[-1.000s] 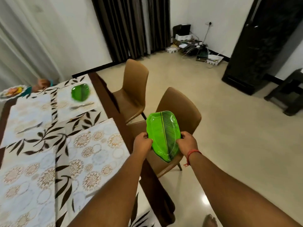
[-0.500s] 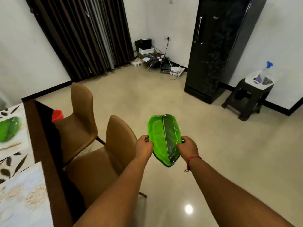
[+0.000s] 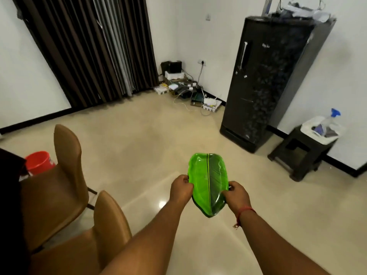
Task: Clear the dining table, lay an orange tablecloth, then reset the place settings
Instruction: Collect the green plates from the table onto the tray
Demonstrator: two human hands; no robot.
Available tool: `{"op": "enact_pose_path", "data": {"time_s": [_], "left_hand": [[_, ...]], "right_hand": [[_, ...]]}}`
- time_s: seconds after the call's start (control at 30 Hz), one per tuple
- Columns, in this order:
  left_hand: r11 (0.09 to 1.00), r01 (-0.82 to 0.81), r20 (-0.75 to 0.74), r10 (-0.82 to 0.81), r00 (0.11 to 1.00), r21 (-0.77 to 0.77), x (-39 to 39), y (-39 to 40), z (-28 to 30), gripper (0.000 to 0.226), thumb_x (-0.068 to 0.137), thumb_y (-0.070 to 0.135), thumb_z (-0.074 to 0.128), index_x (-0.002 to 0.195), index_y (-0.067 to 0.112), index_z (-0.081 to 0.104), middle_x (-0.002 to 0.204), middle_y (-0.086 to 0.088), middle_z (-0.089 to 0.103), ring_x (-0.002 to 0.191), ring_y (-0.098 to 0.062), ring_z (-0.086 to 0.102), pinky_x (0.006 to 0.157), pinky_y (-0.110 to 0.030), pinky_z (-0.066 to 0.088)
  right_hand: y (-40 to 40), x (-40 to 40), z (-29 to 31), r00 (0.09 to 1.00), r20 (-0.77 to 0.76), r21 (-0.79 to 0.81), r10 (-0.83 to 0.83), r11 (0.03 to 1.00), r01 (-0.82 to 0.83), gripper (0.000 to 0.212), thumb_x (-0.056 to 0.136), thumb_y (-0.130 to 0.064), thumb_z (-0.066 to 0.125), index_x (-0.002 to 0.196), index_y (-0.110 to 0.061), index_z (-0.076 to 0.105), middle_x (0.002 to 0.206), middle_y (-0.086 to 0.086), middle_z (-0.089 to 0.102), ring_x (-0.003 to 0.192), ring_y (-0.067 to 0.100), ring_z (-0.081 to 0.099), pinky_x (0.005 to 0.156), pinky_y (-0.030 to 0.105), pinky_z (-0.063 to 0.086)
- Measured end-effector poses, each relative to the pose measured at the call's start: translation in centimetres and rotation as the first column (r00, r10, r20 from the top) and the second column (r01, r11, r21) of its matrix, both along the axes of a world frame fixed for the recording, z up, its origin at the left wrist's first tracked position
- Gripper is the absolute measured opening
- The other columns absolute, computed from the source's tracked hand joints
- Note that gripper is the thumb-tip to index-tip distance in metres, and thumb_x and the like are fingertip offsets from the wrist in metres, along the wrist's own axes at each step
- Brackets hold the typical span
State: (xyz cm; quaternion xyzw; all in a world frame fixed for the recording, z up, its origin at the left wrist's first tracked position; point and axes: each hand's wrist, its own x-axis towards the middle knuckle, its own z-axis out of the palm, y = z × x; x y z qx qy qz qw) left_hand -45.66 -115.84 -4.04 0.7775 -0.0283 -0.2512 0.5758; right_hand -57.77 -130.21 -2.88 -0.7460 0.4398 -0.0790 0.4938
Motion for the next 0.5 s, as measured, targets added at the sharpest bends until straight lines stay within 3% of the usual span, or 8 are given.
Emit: {"op": "enact_pose_path", "data": {"time_s": [0.13,0.23,0.37,0.5], "left_hand": [[0.999,-0.010,-0.013,0.010,1.000,-0.035,7.6,-4.7,1.3,0.029,0.076,-0.005,0.055,0.091,0.018,0.065,0.095,-0.010,0.073,0.092,-0.033,0.070,0.086,-0.056,0.057],[0.999,-0.032,-0.026,0.032,0.999,-0.015,12.4,-6.7,0.7,0.029,0.069,0.001,0.054,0.089,0.018,0.066,0.092,-0.008,0.072,0.092,-0.031,0.070,0.086,-0.055,0.058],[0.995,-0.095,-0.026,0.095,0.995,-0.006,20.1,-9.3,-0.4,0.034,0.060,0.009,0.051,0.091,0.017,0.066,0.093,-0.009,0.072,0.093,-0.032,0.070,0.086,-0.055,0.057],[0.970,-0.242,-0.026,0.243,0.970,0.027,27.8,-10.7,-1.0,0.028,0.073,-0.004,0.054,0.092,0.013,0.064,0.096,-0.014,0.071,0.094,-0.035,0.069,0.085,-0.055,0.058]], "right_hand": [[-4.9,7.8,1.2,0.999,0.030,0.010,-0.018,1.000,0.018,0.029,0.075,-0.001,0.060,0.099,-0.015,0.069,0.087,0.006,0.072,0.082,0.028,0.067,0.082,0.040,0.055],[-6.8,12.8,0.5,1.000,0.002,0.052,0.000,0.999,0.000,0.027,0.075,-0.002,0.060,0.095,-0.017,0.067,0.086,0.006,0.072,0.082,0.028,0.068,0.082,0.041,0.056],[-10.7,21.8,-0.8,0.995,-0.017,0.069,0.099,0.993,-0.097,0.027,0.073,-0.002,0.060,0.094,-0.017,0.067,0.085,0.006,0.072,0.082,0.029,0.068,0.081,0.042,0.056],[-13.6,32.4,-1.8,0.972,0.011,0.097,0.233,0.968,-0.233,0.028,0.073,-0.002,0.062,0.096,-0.017,0.067,0.087,0.007,0.072,0.081,0.029,0.068,0.083,0.044,0.057]]}}
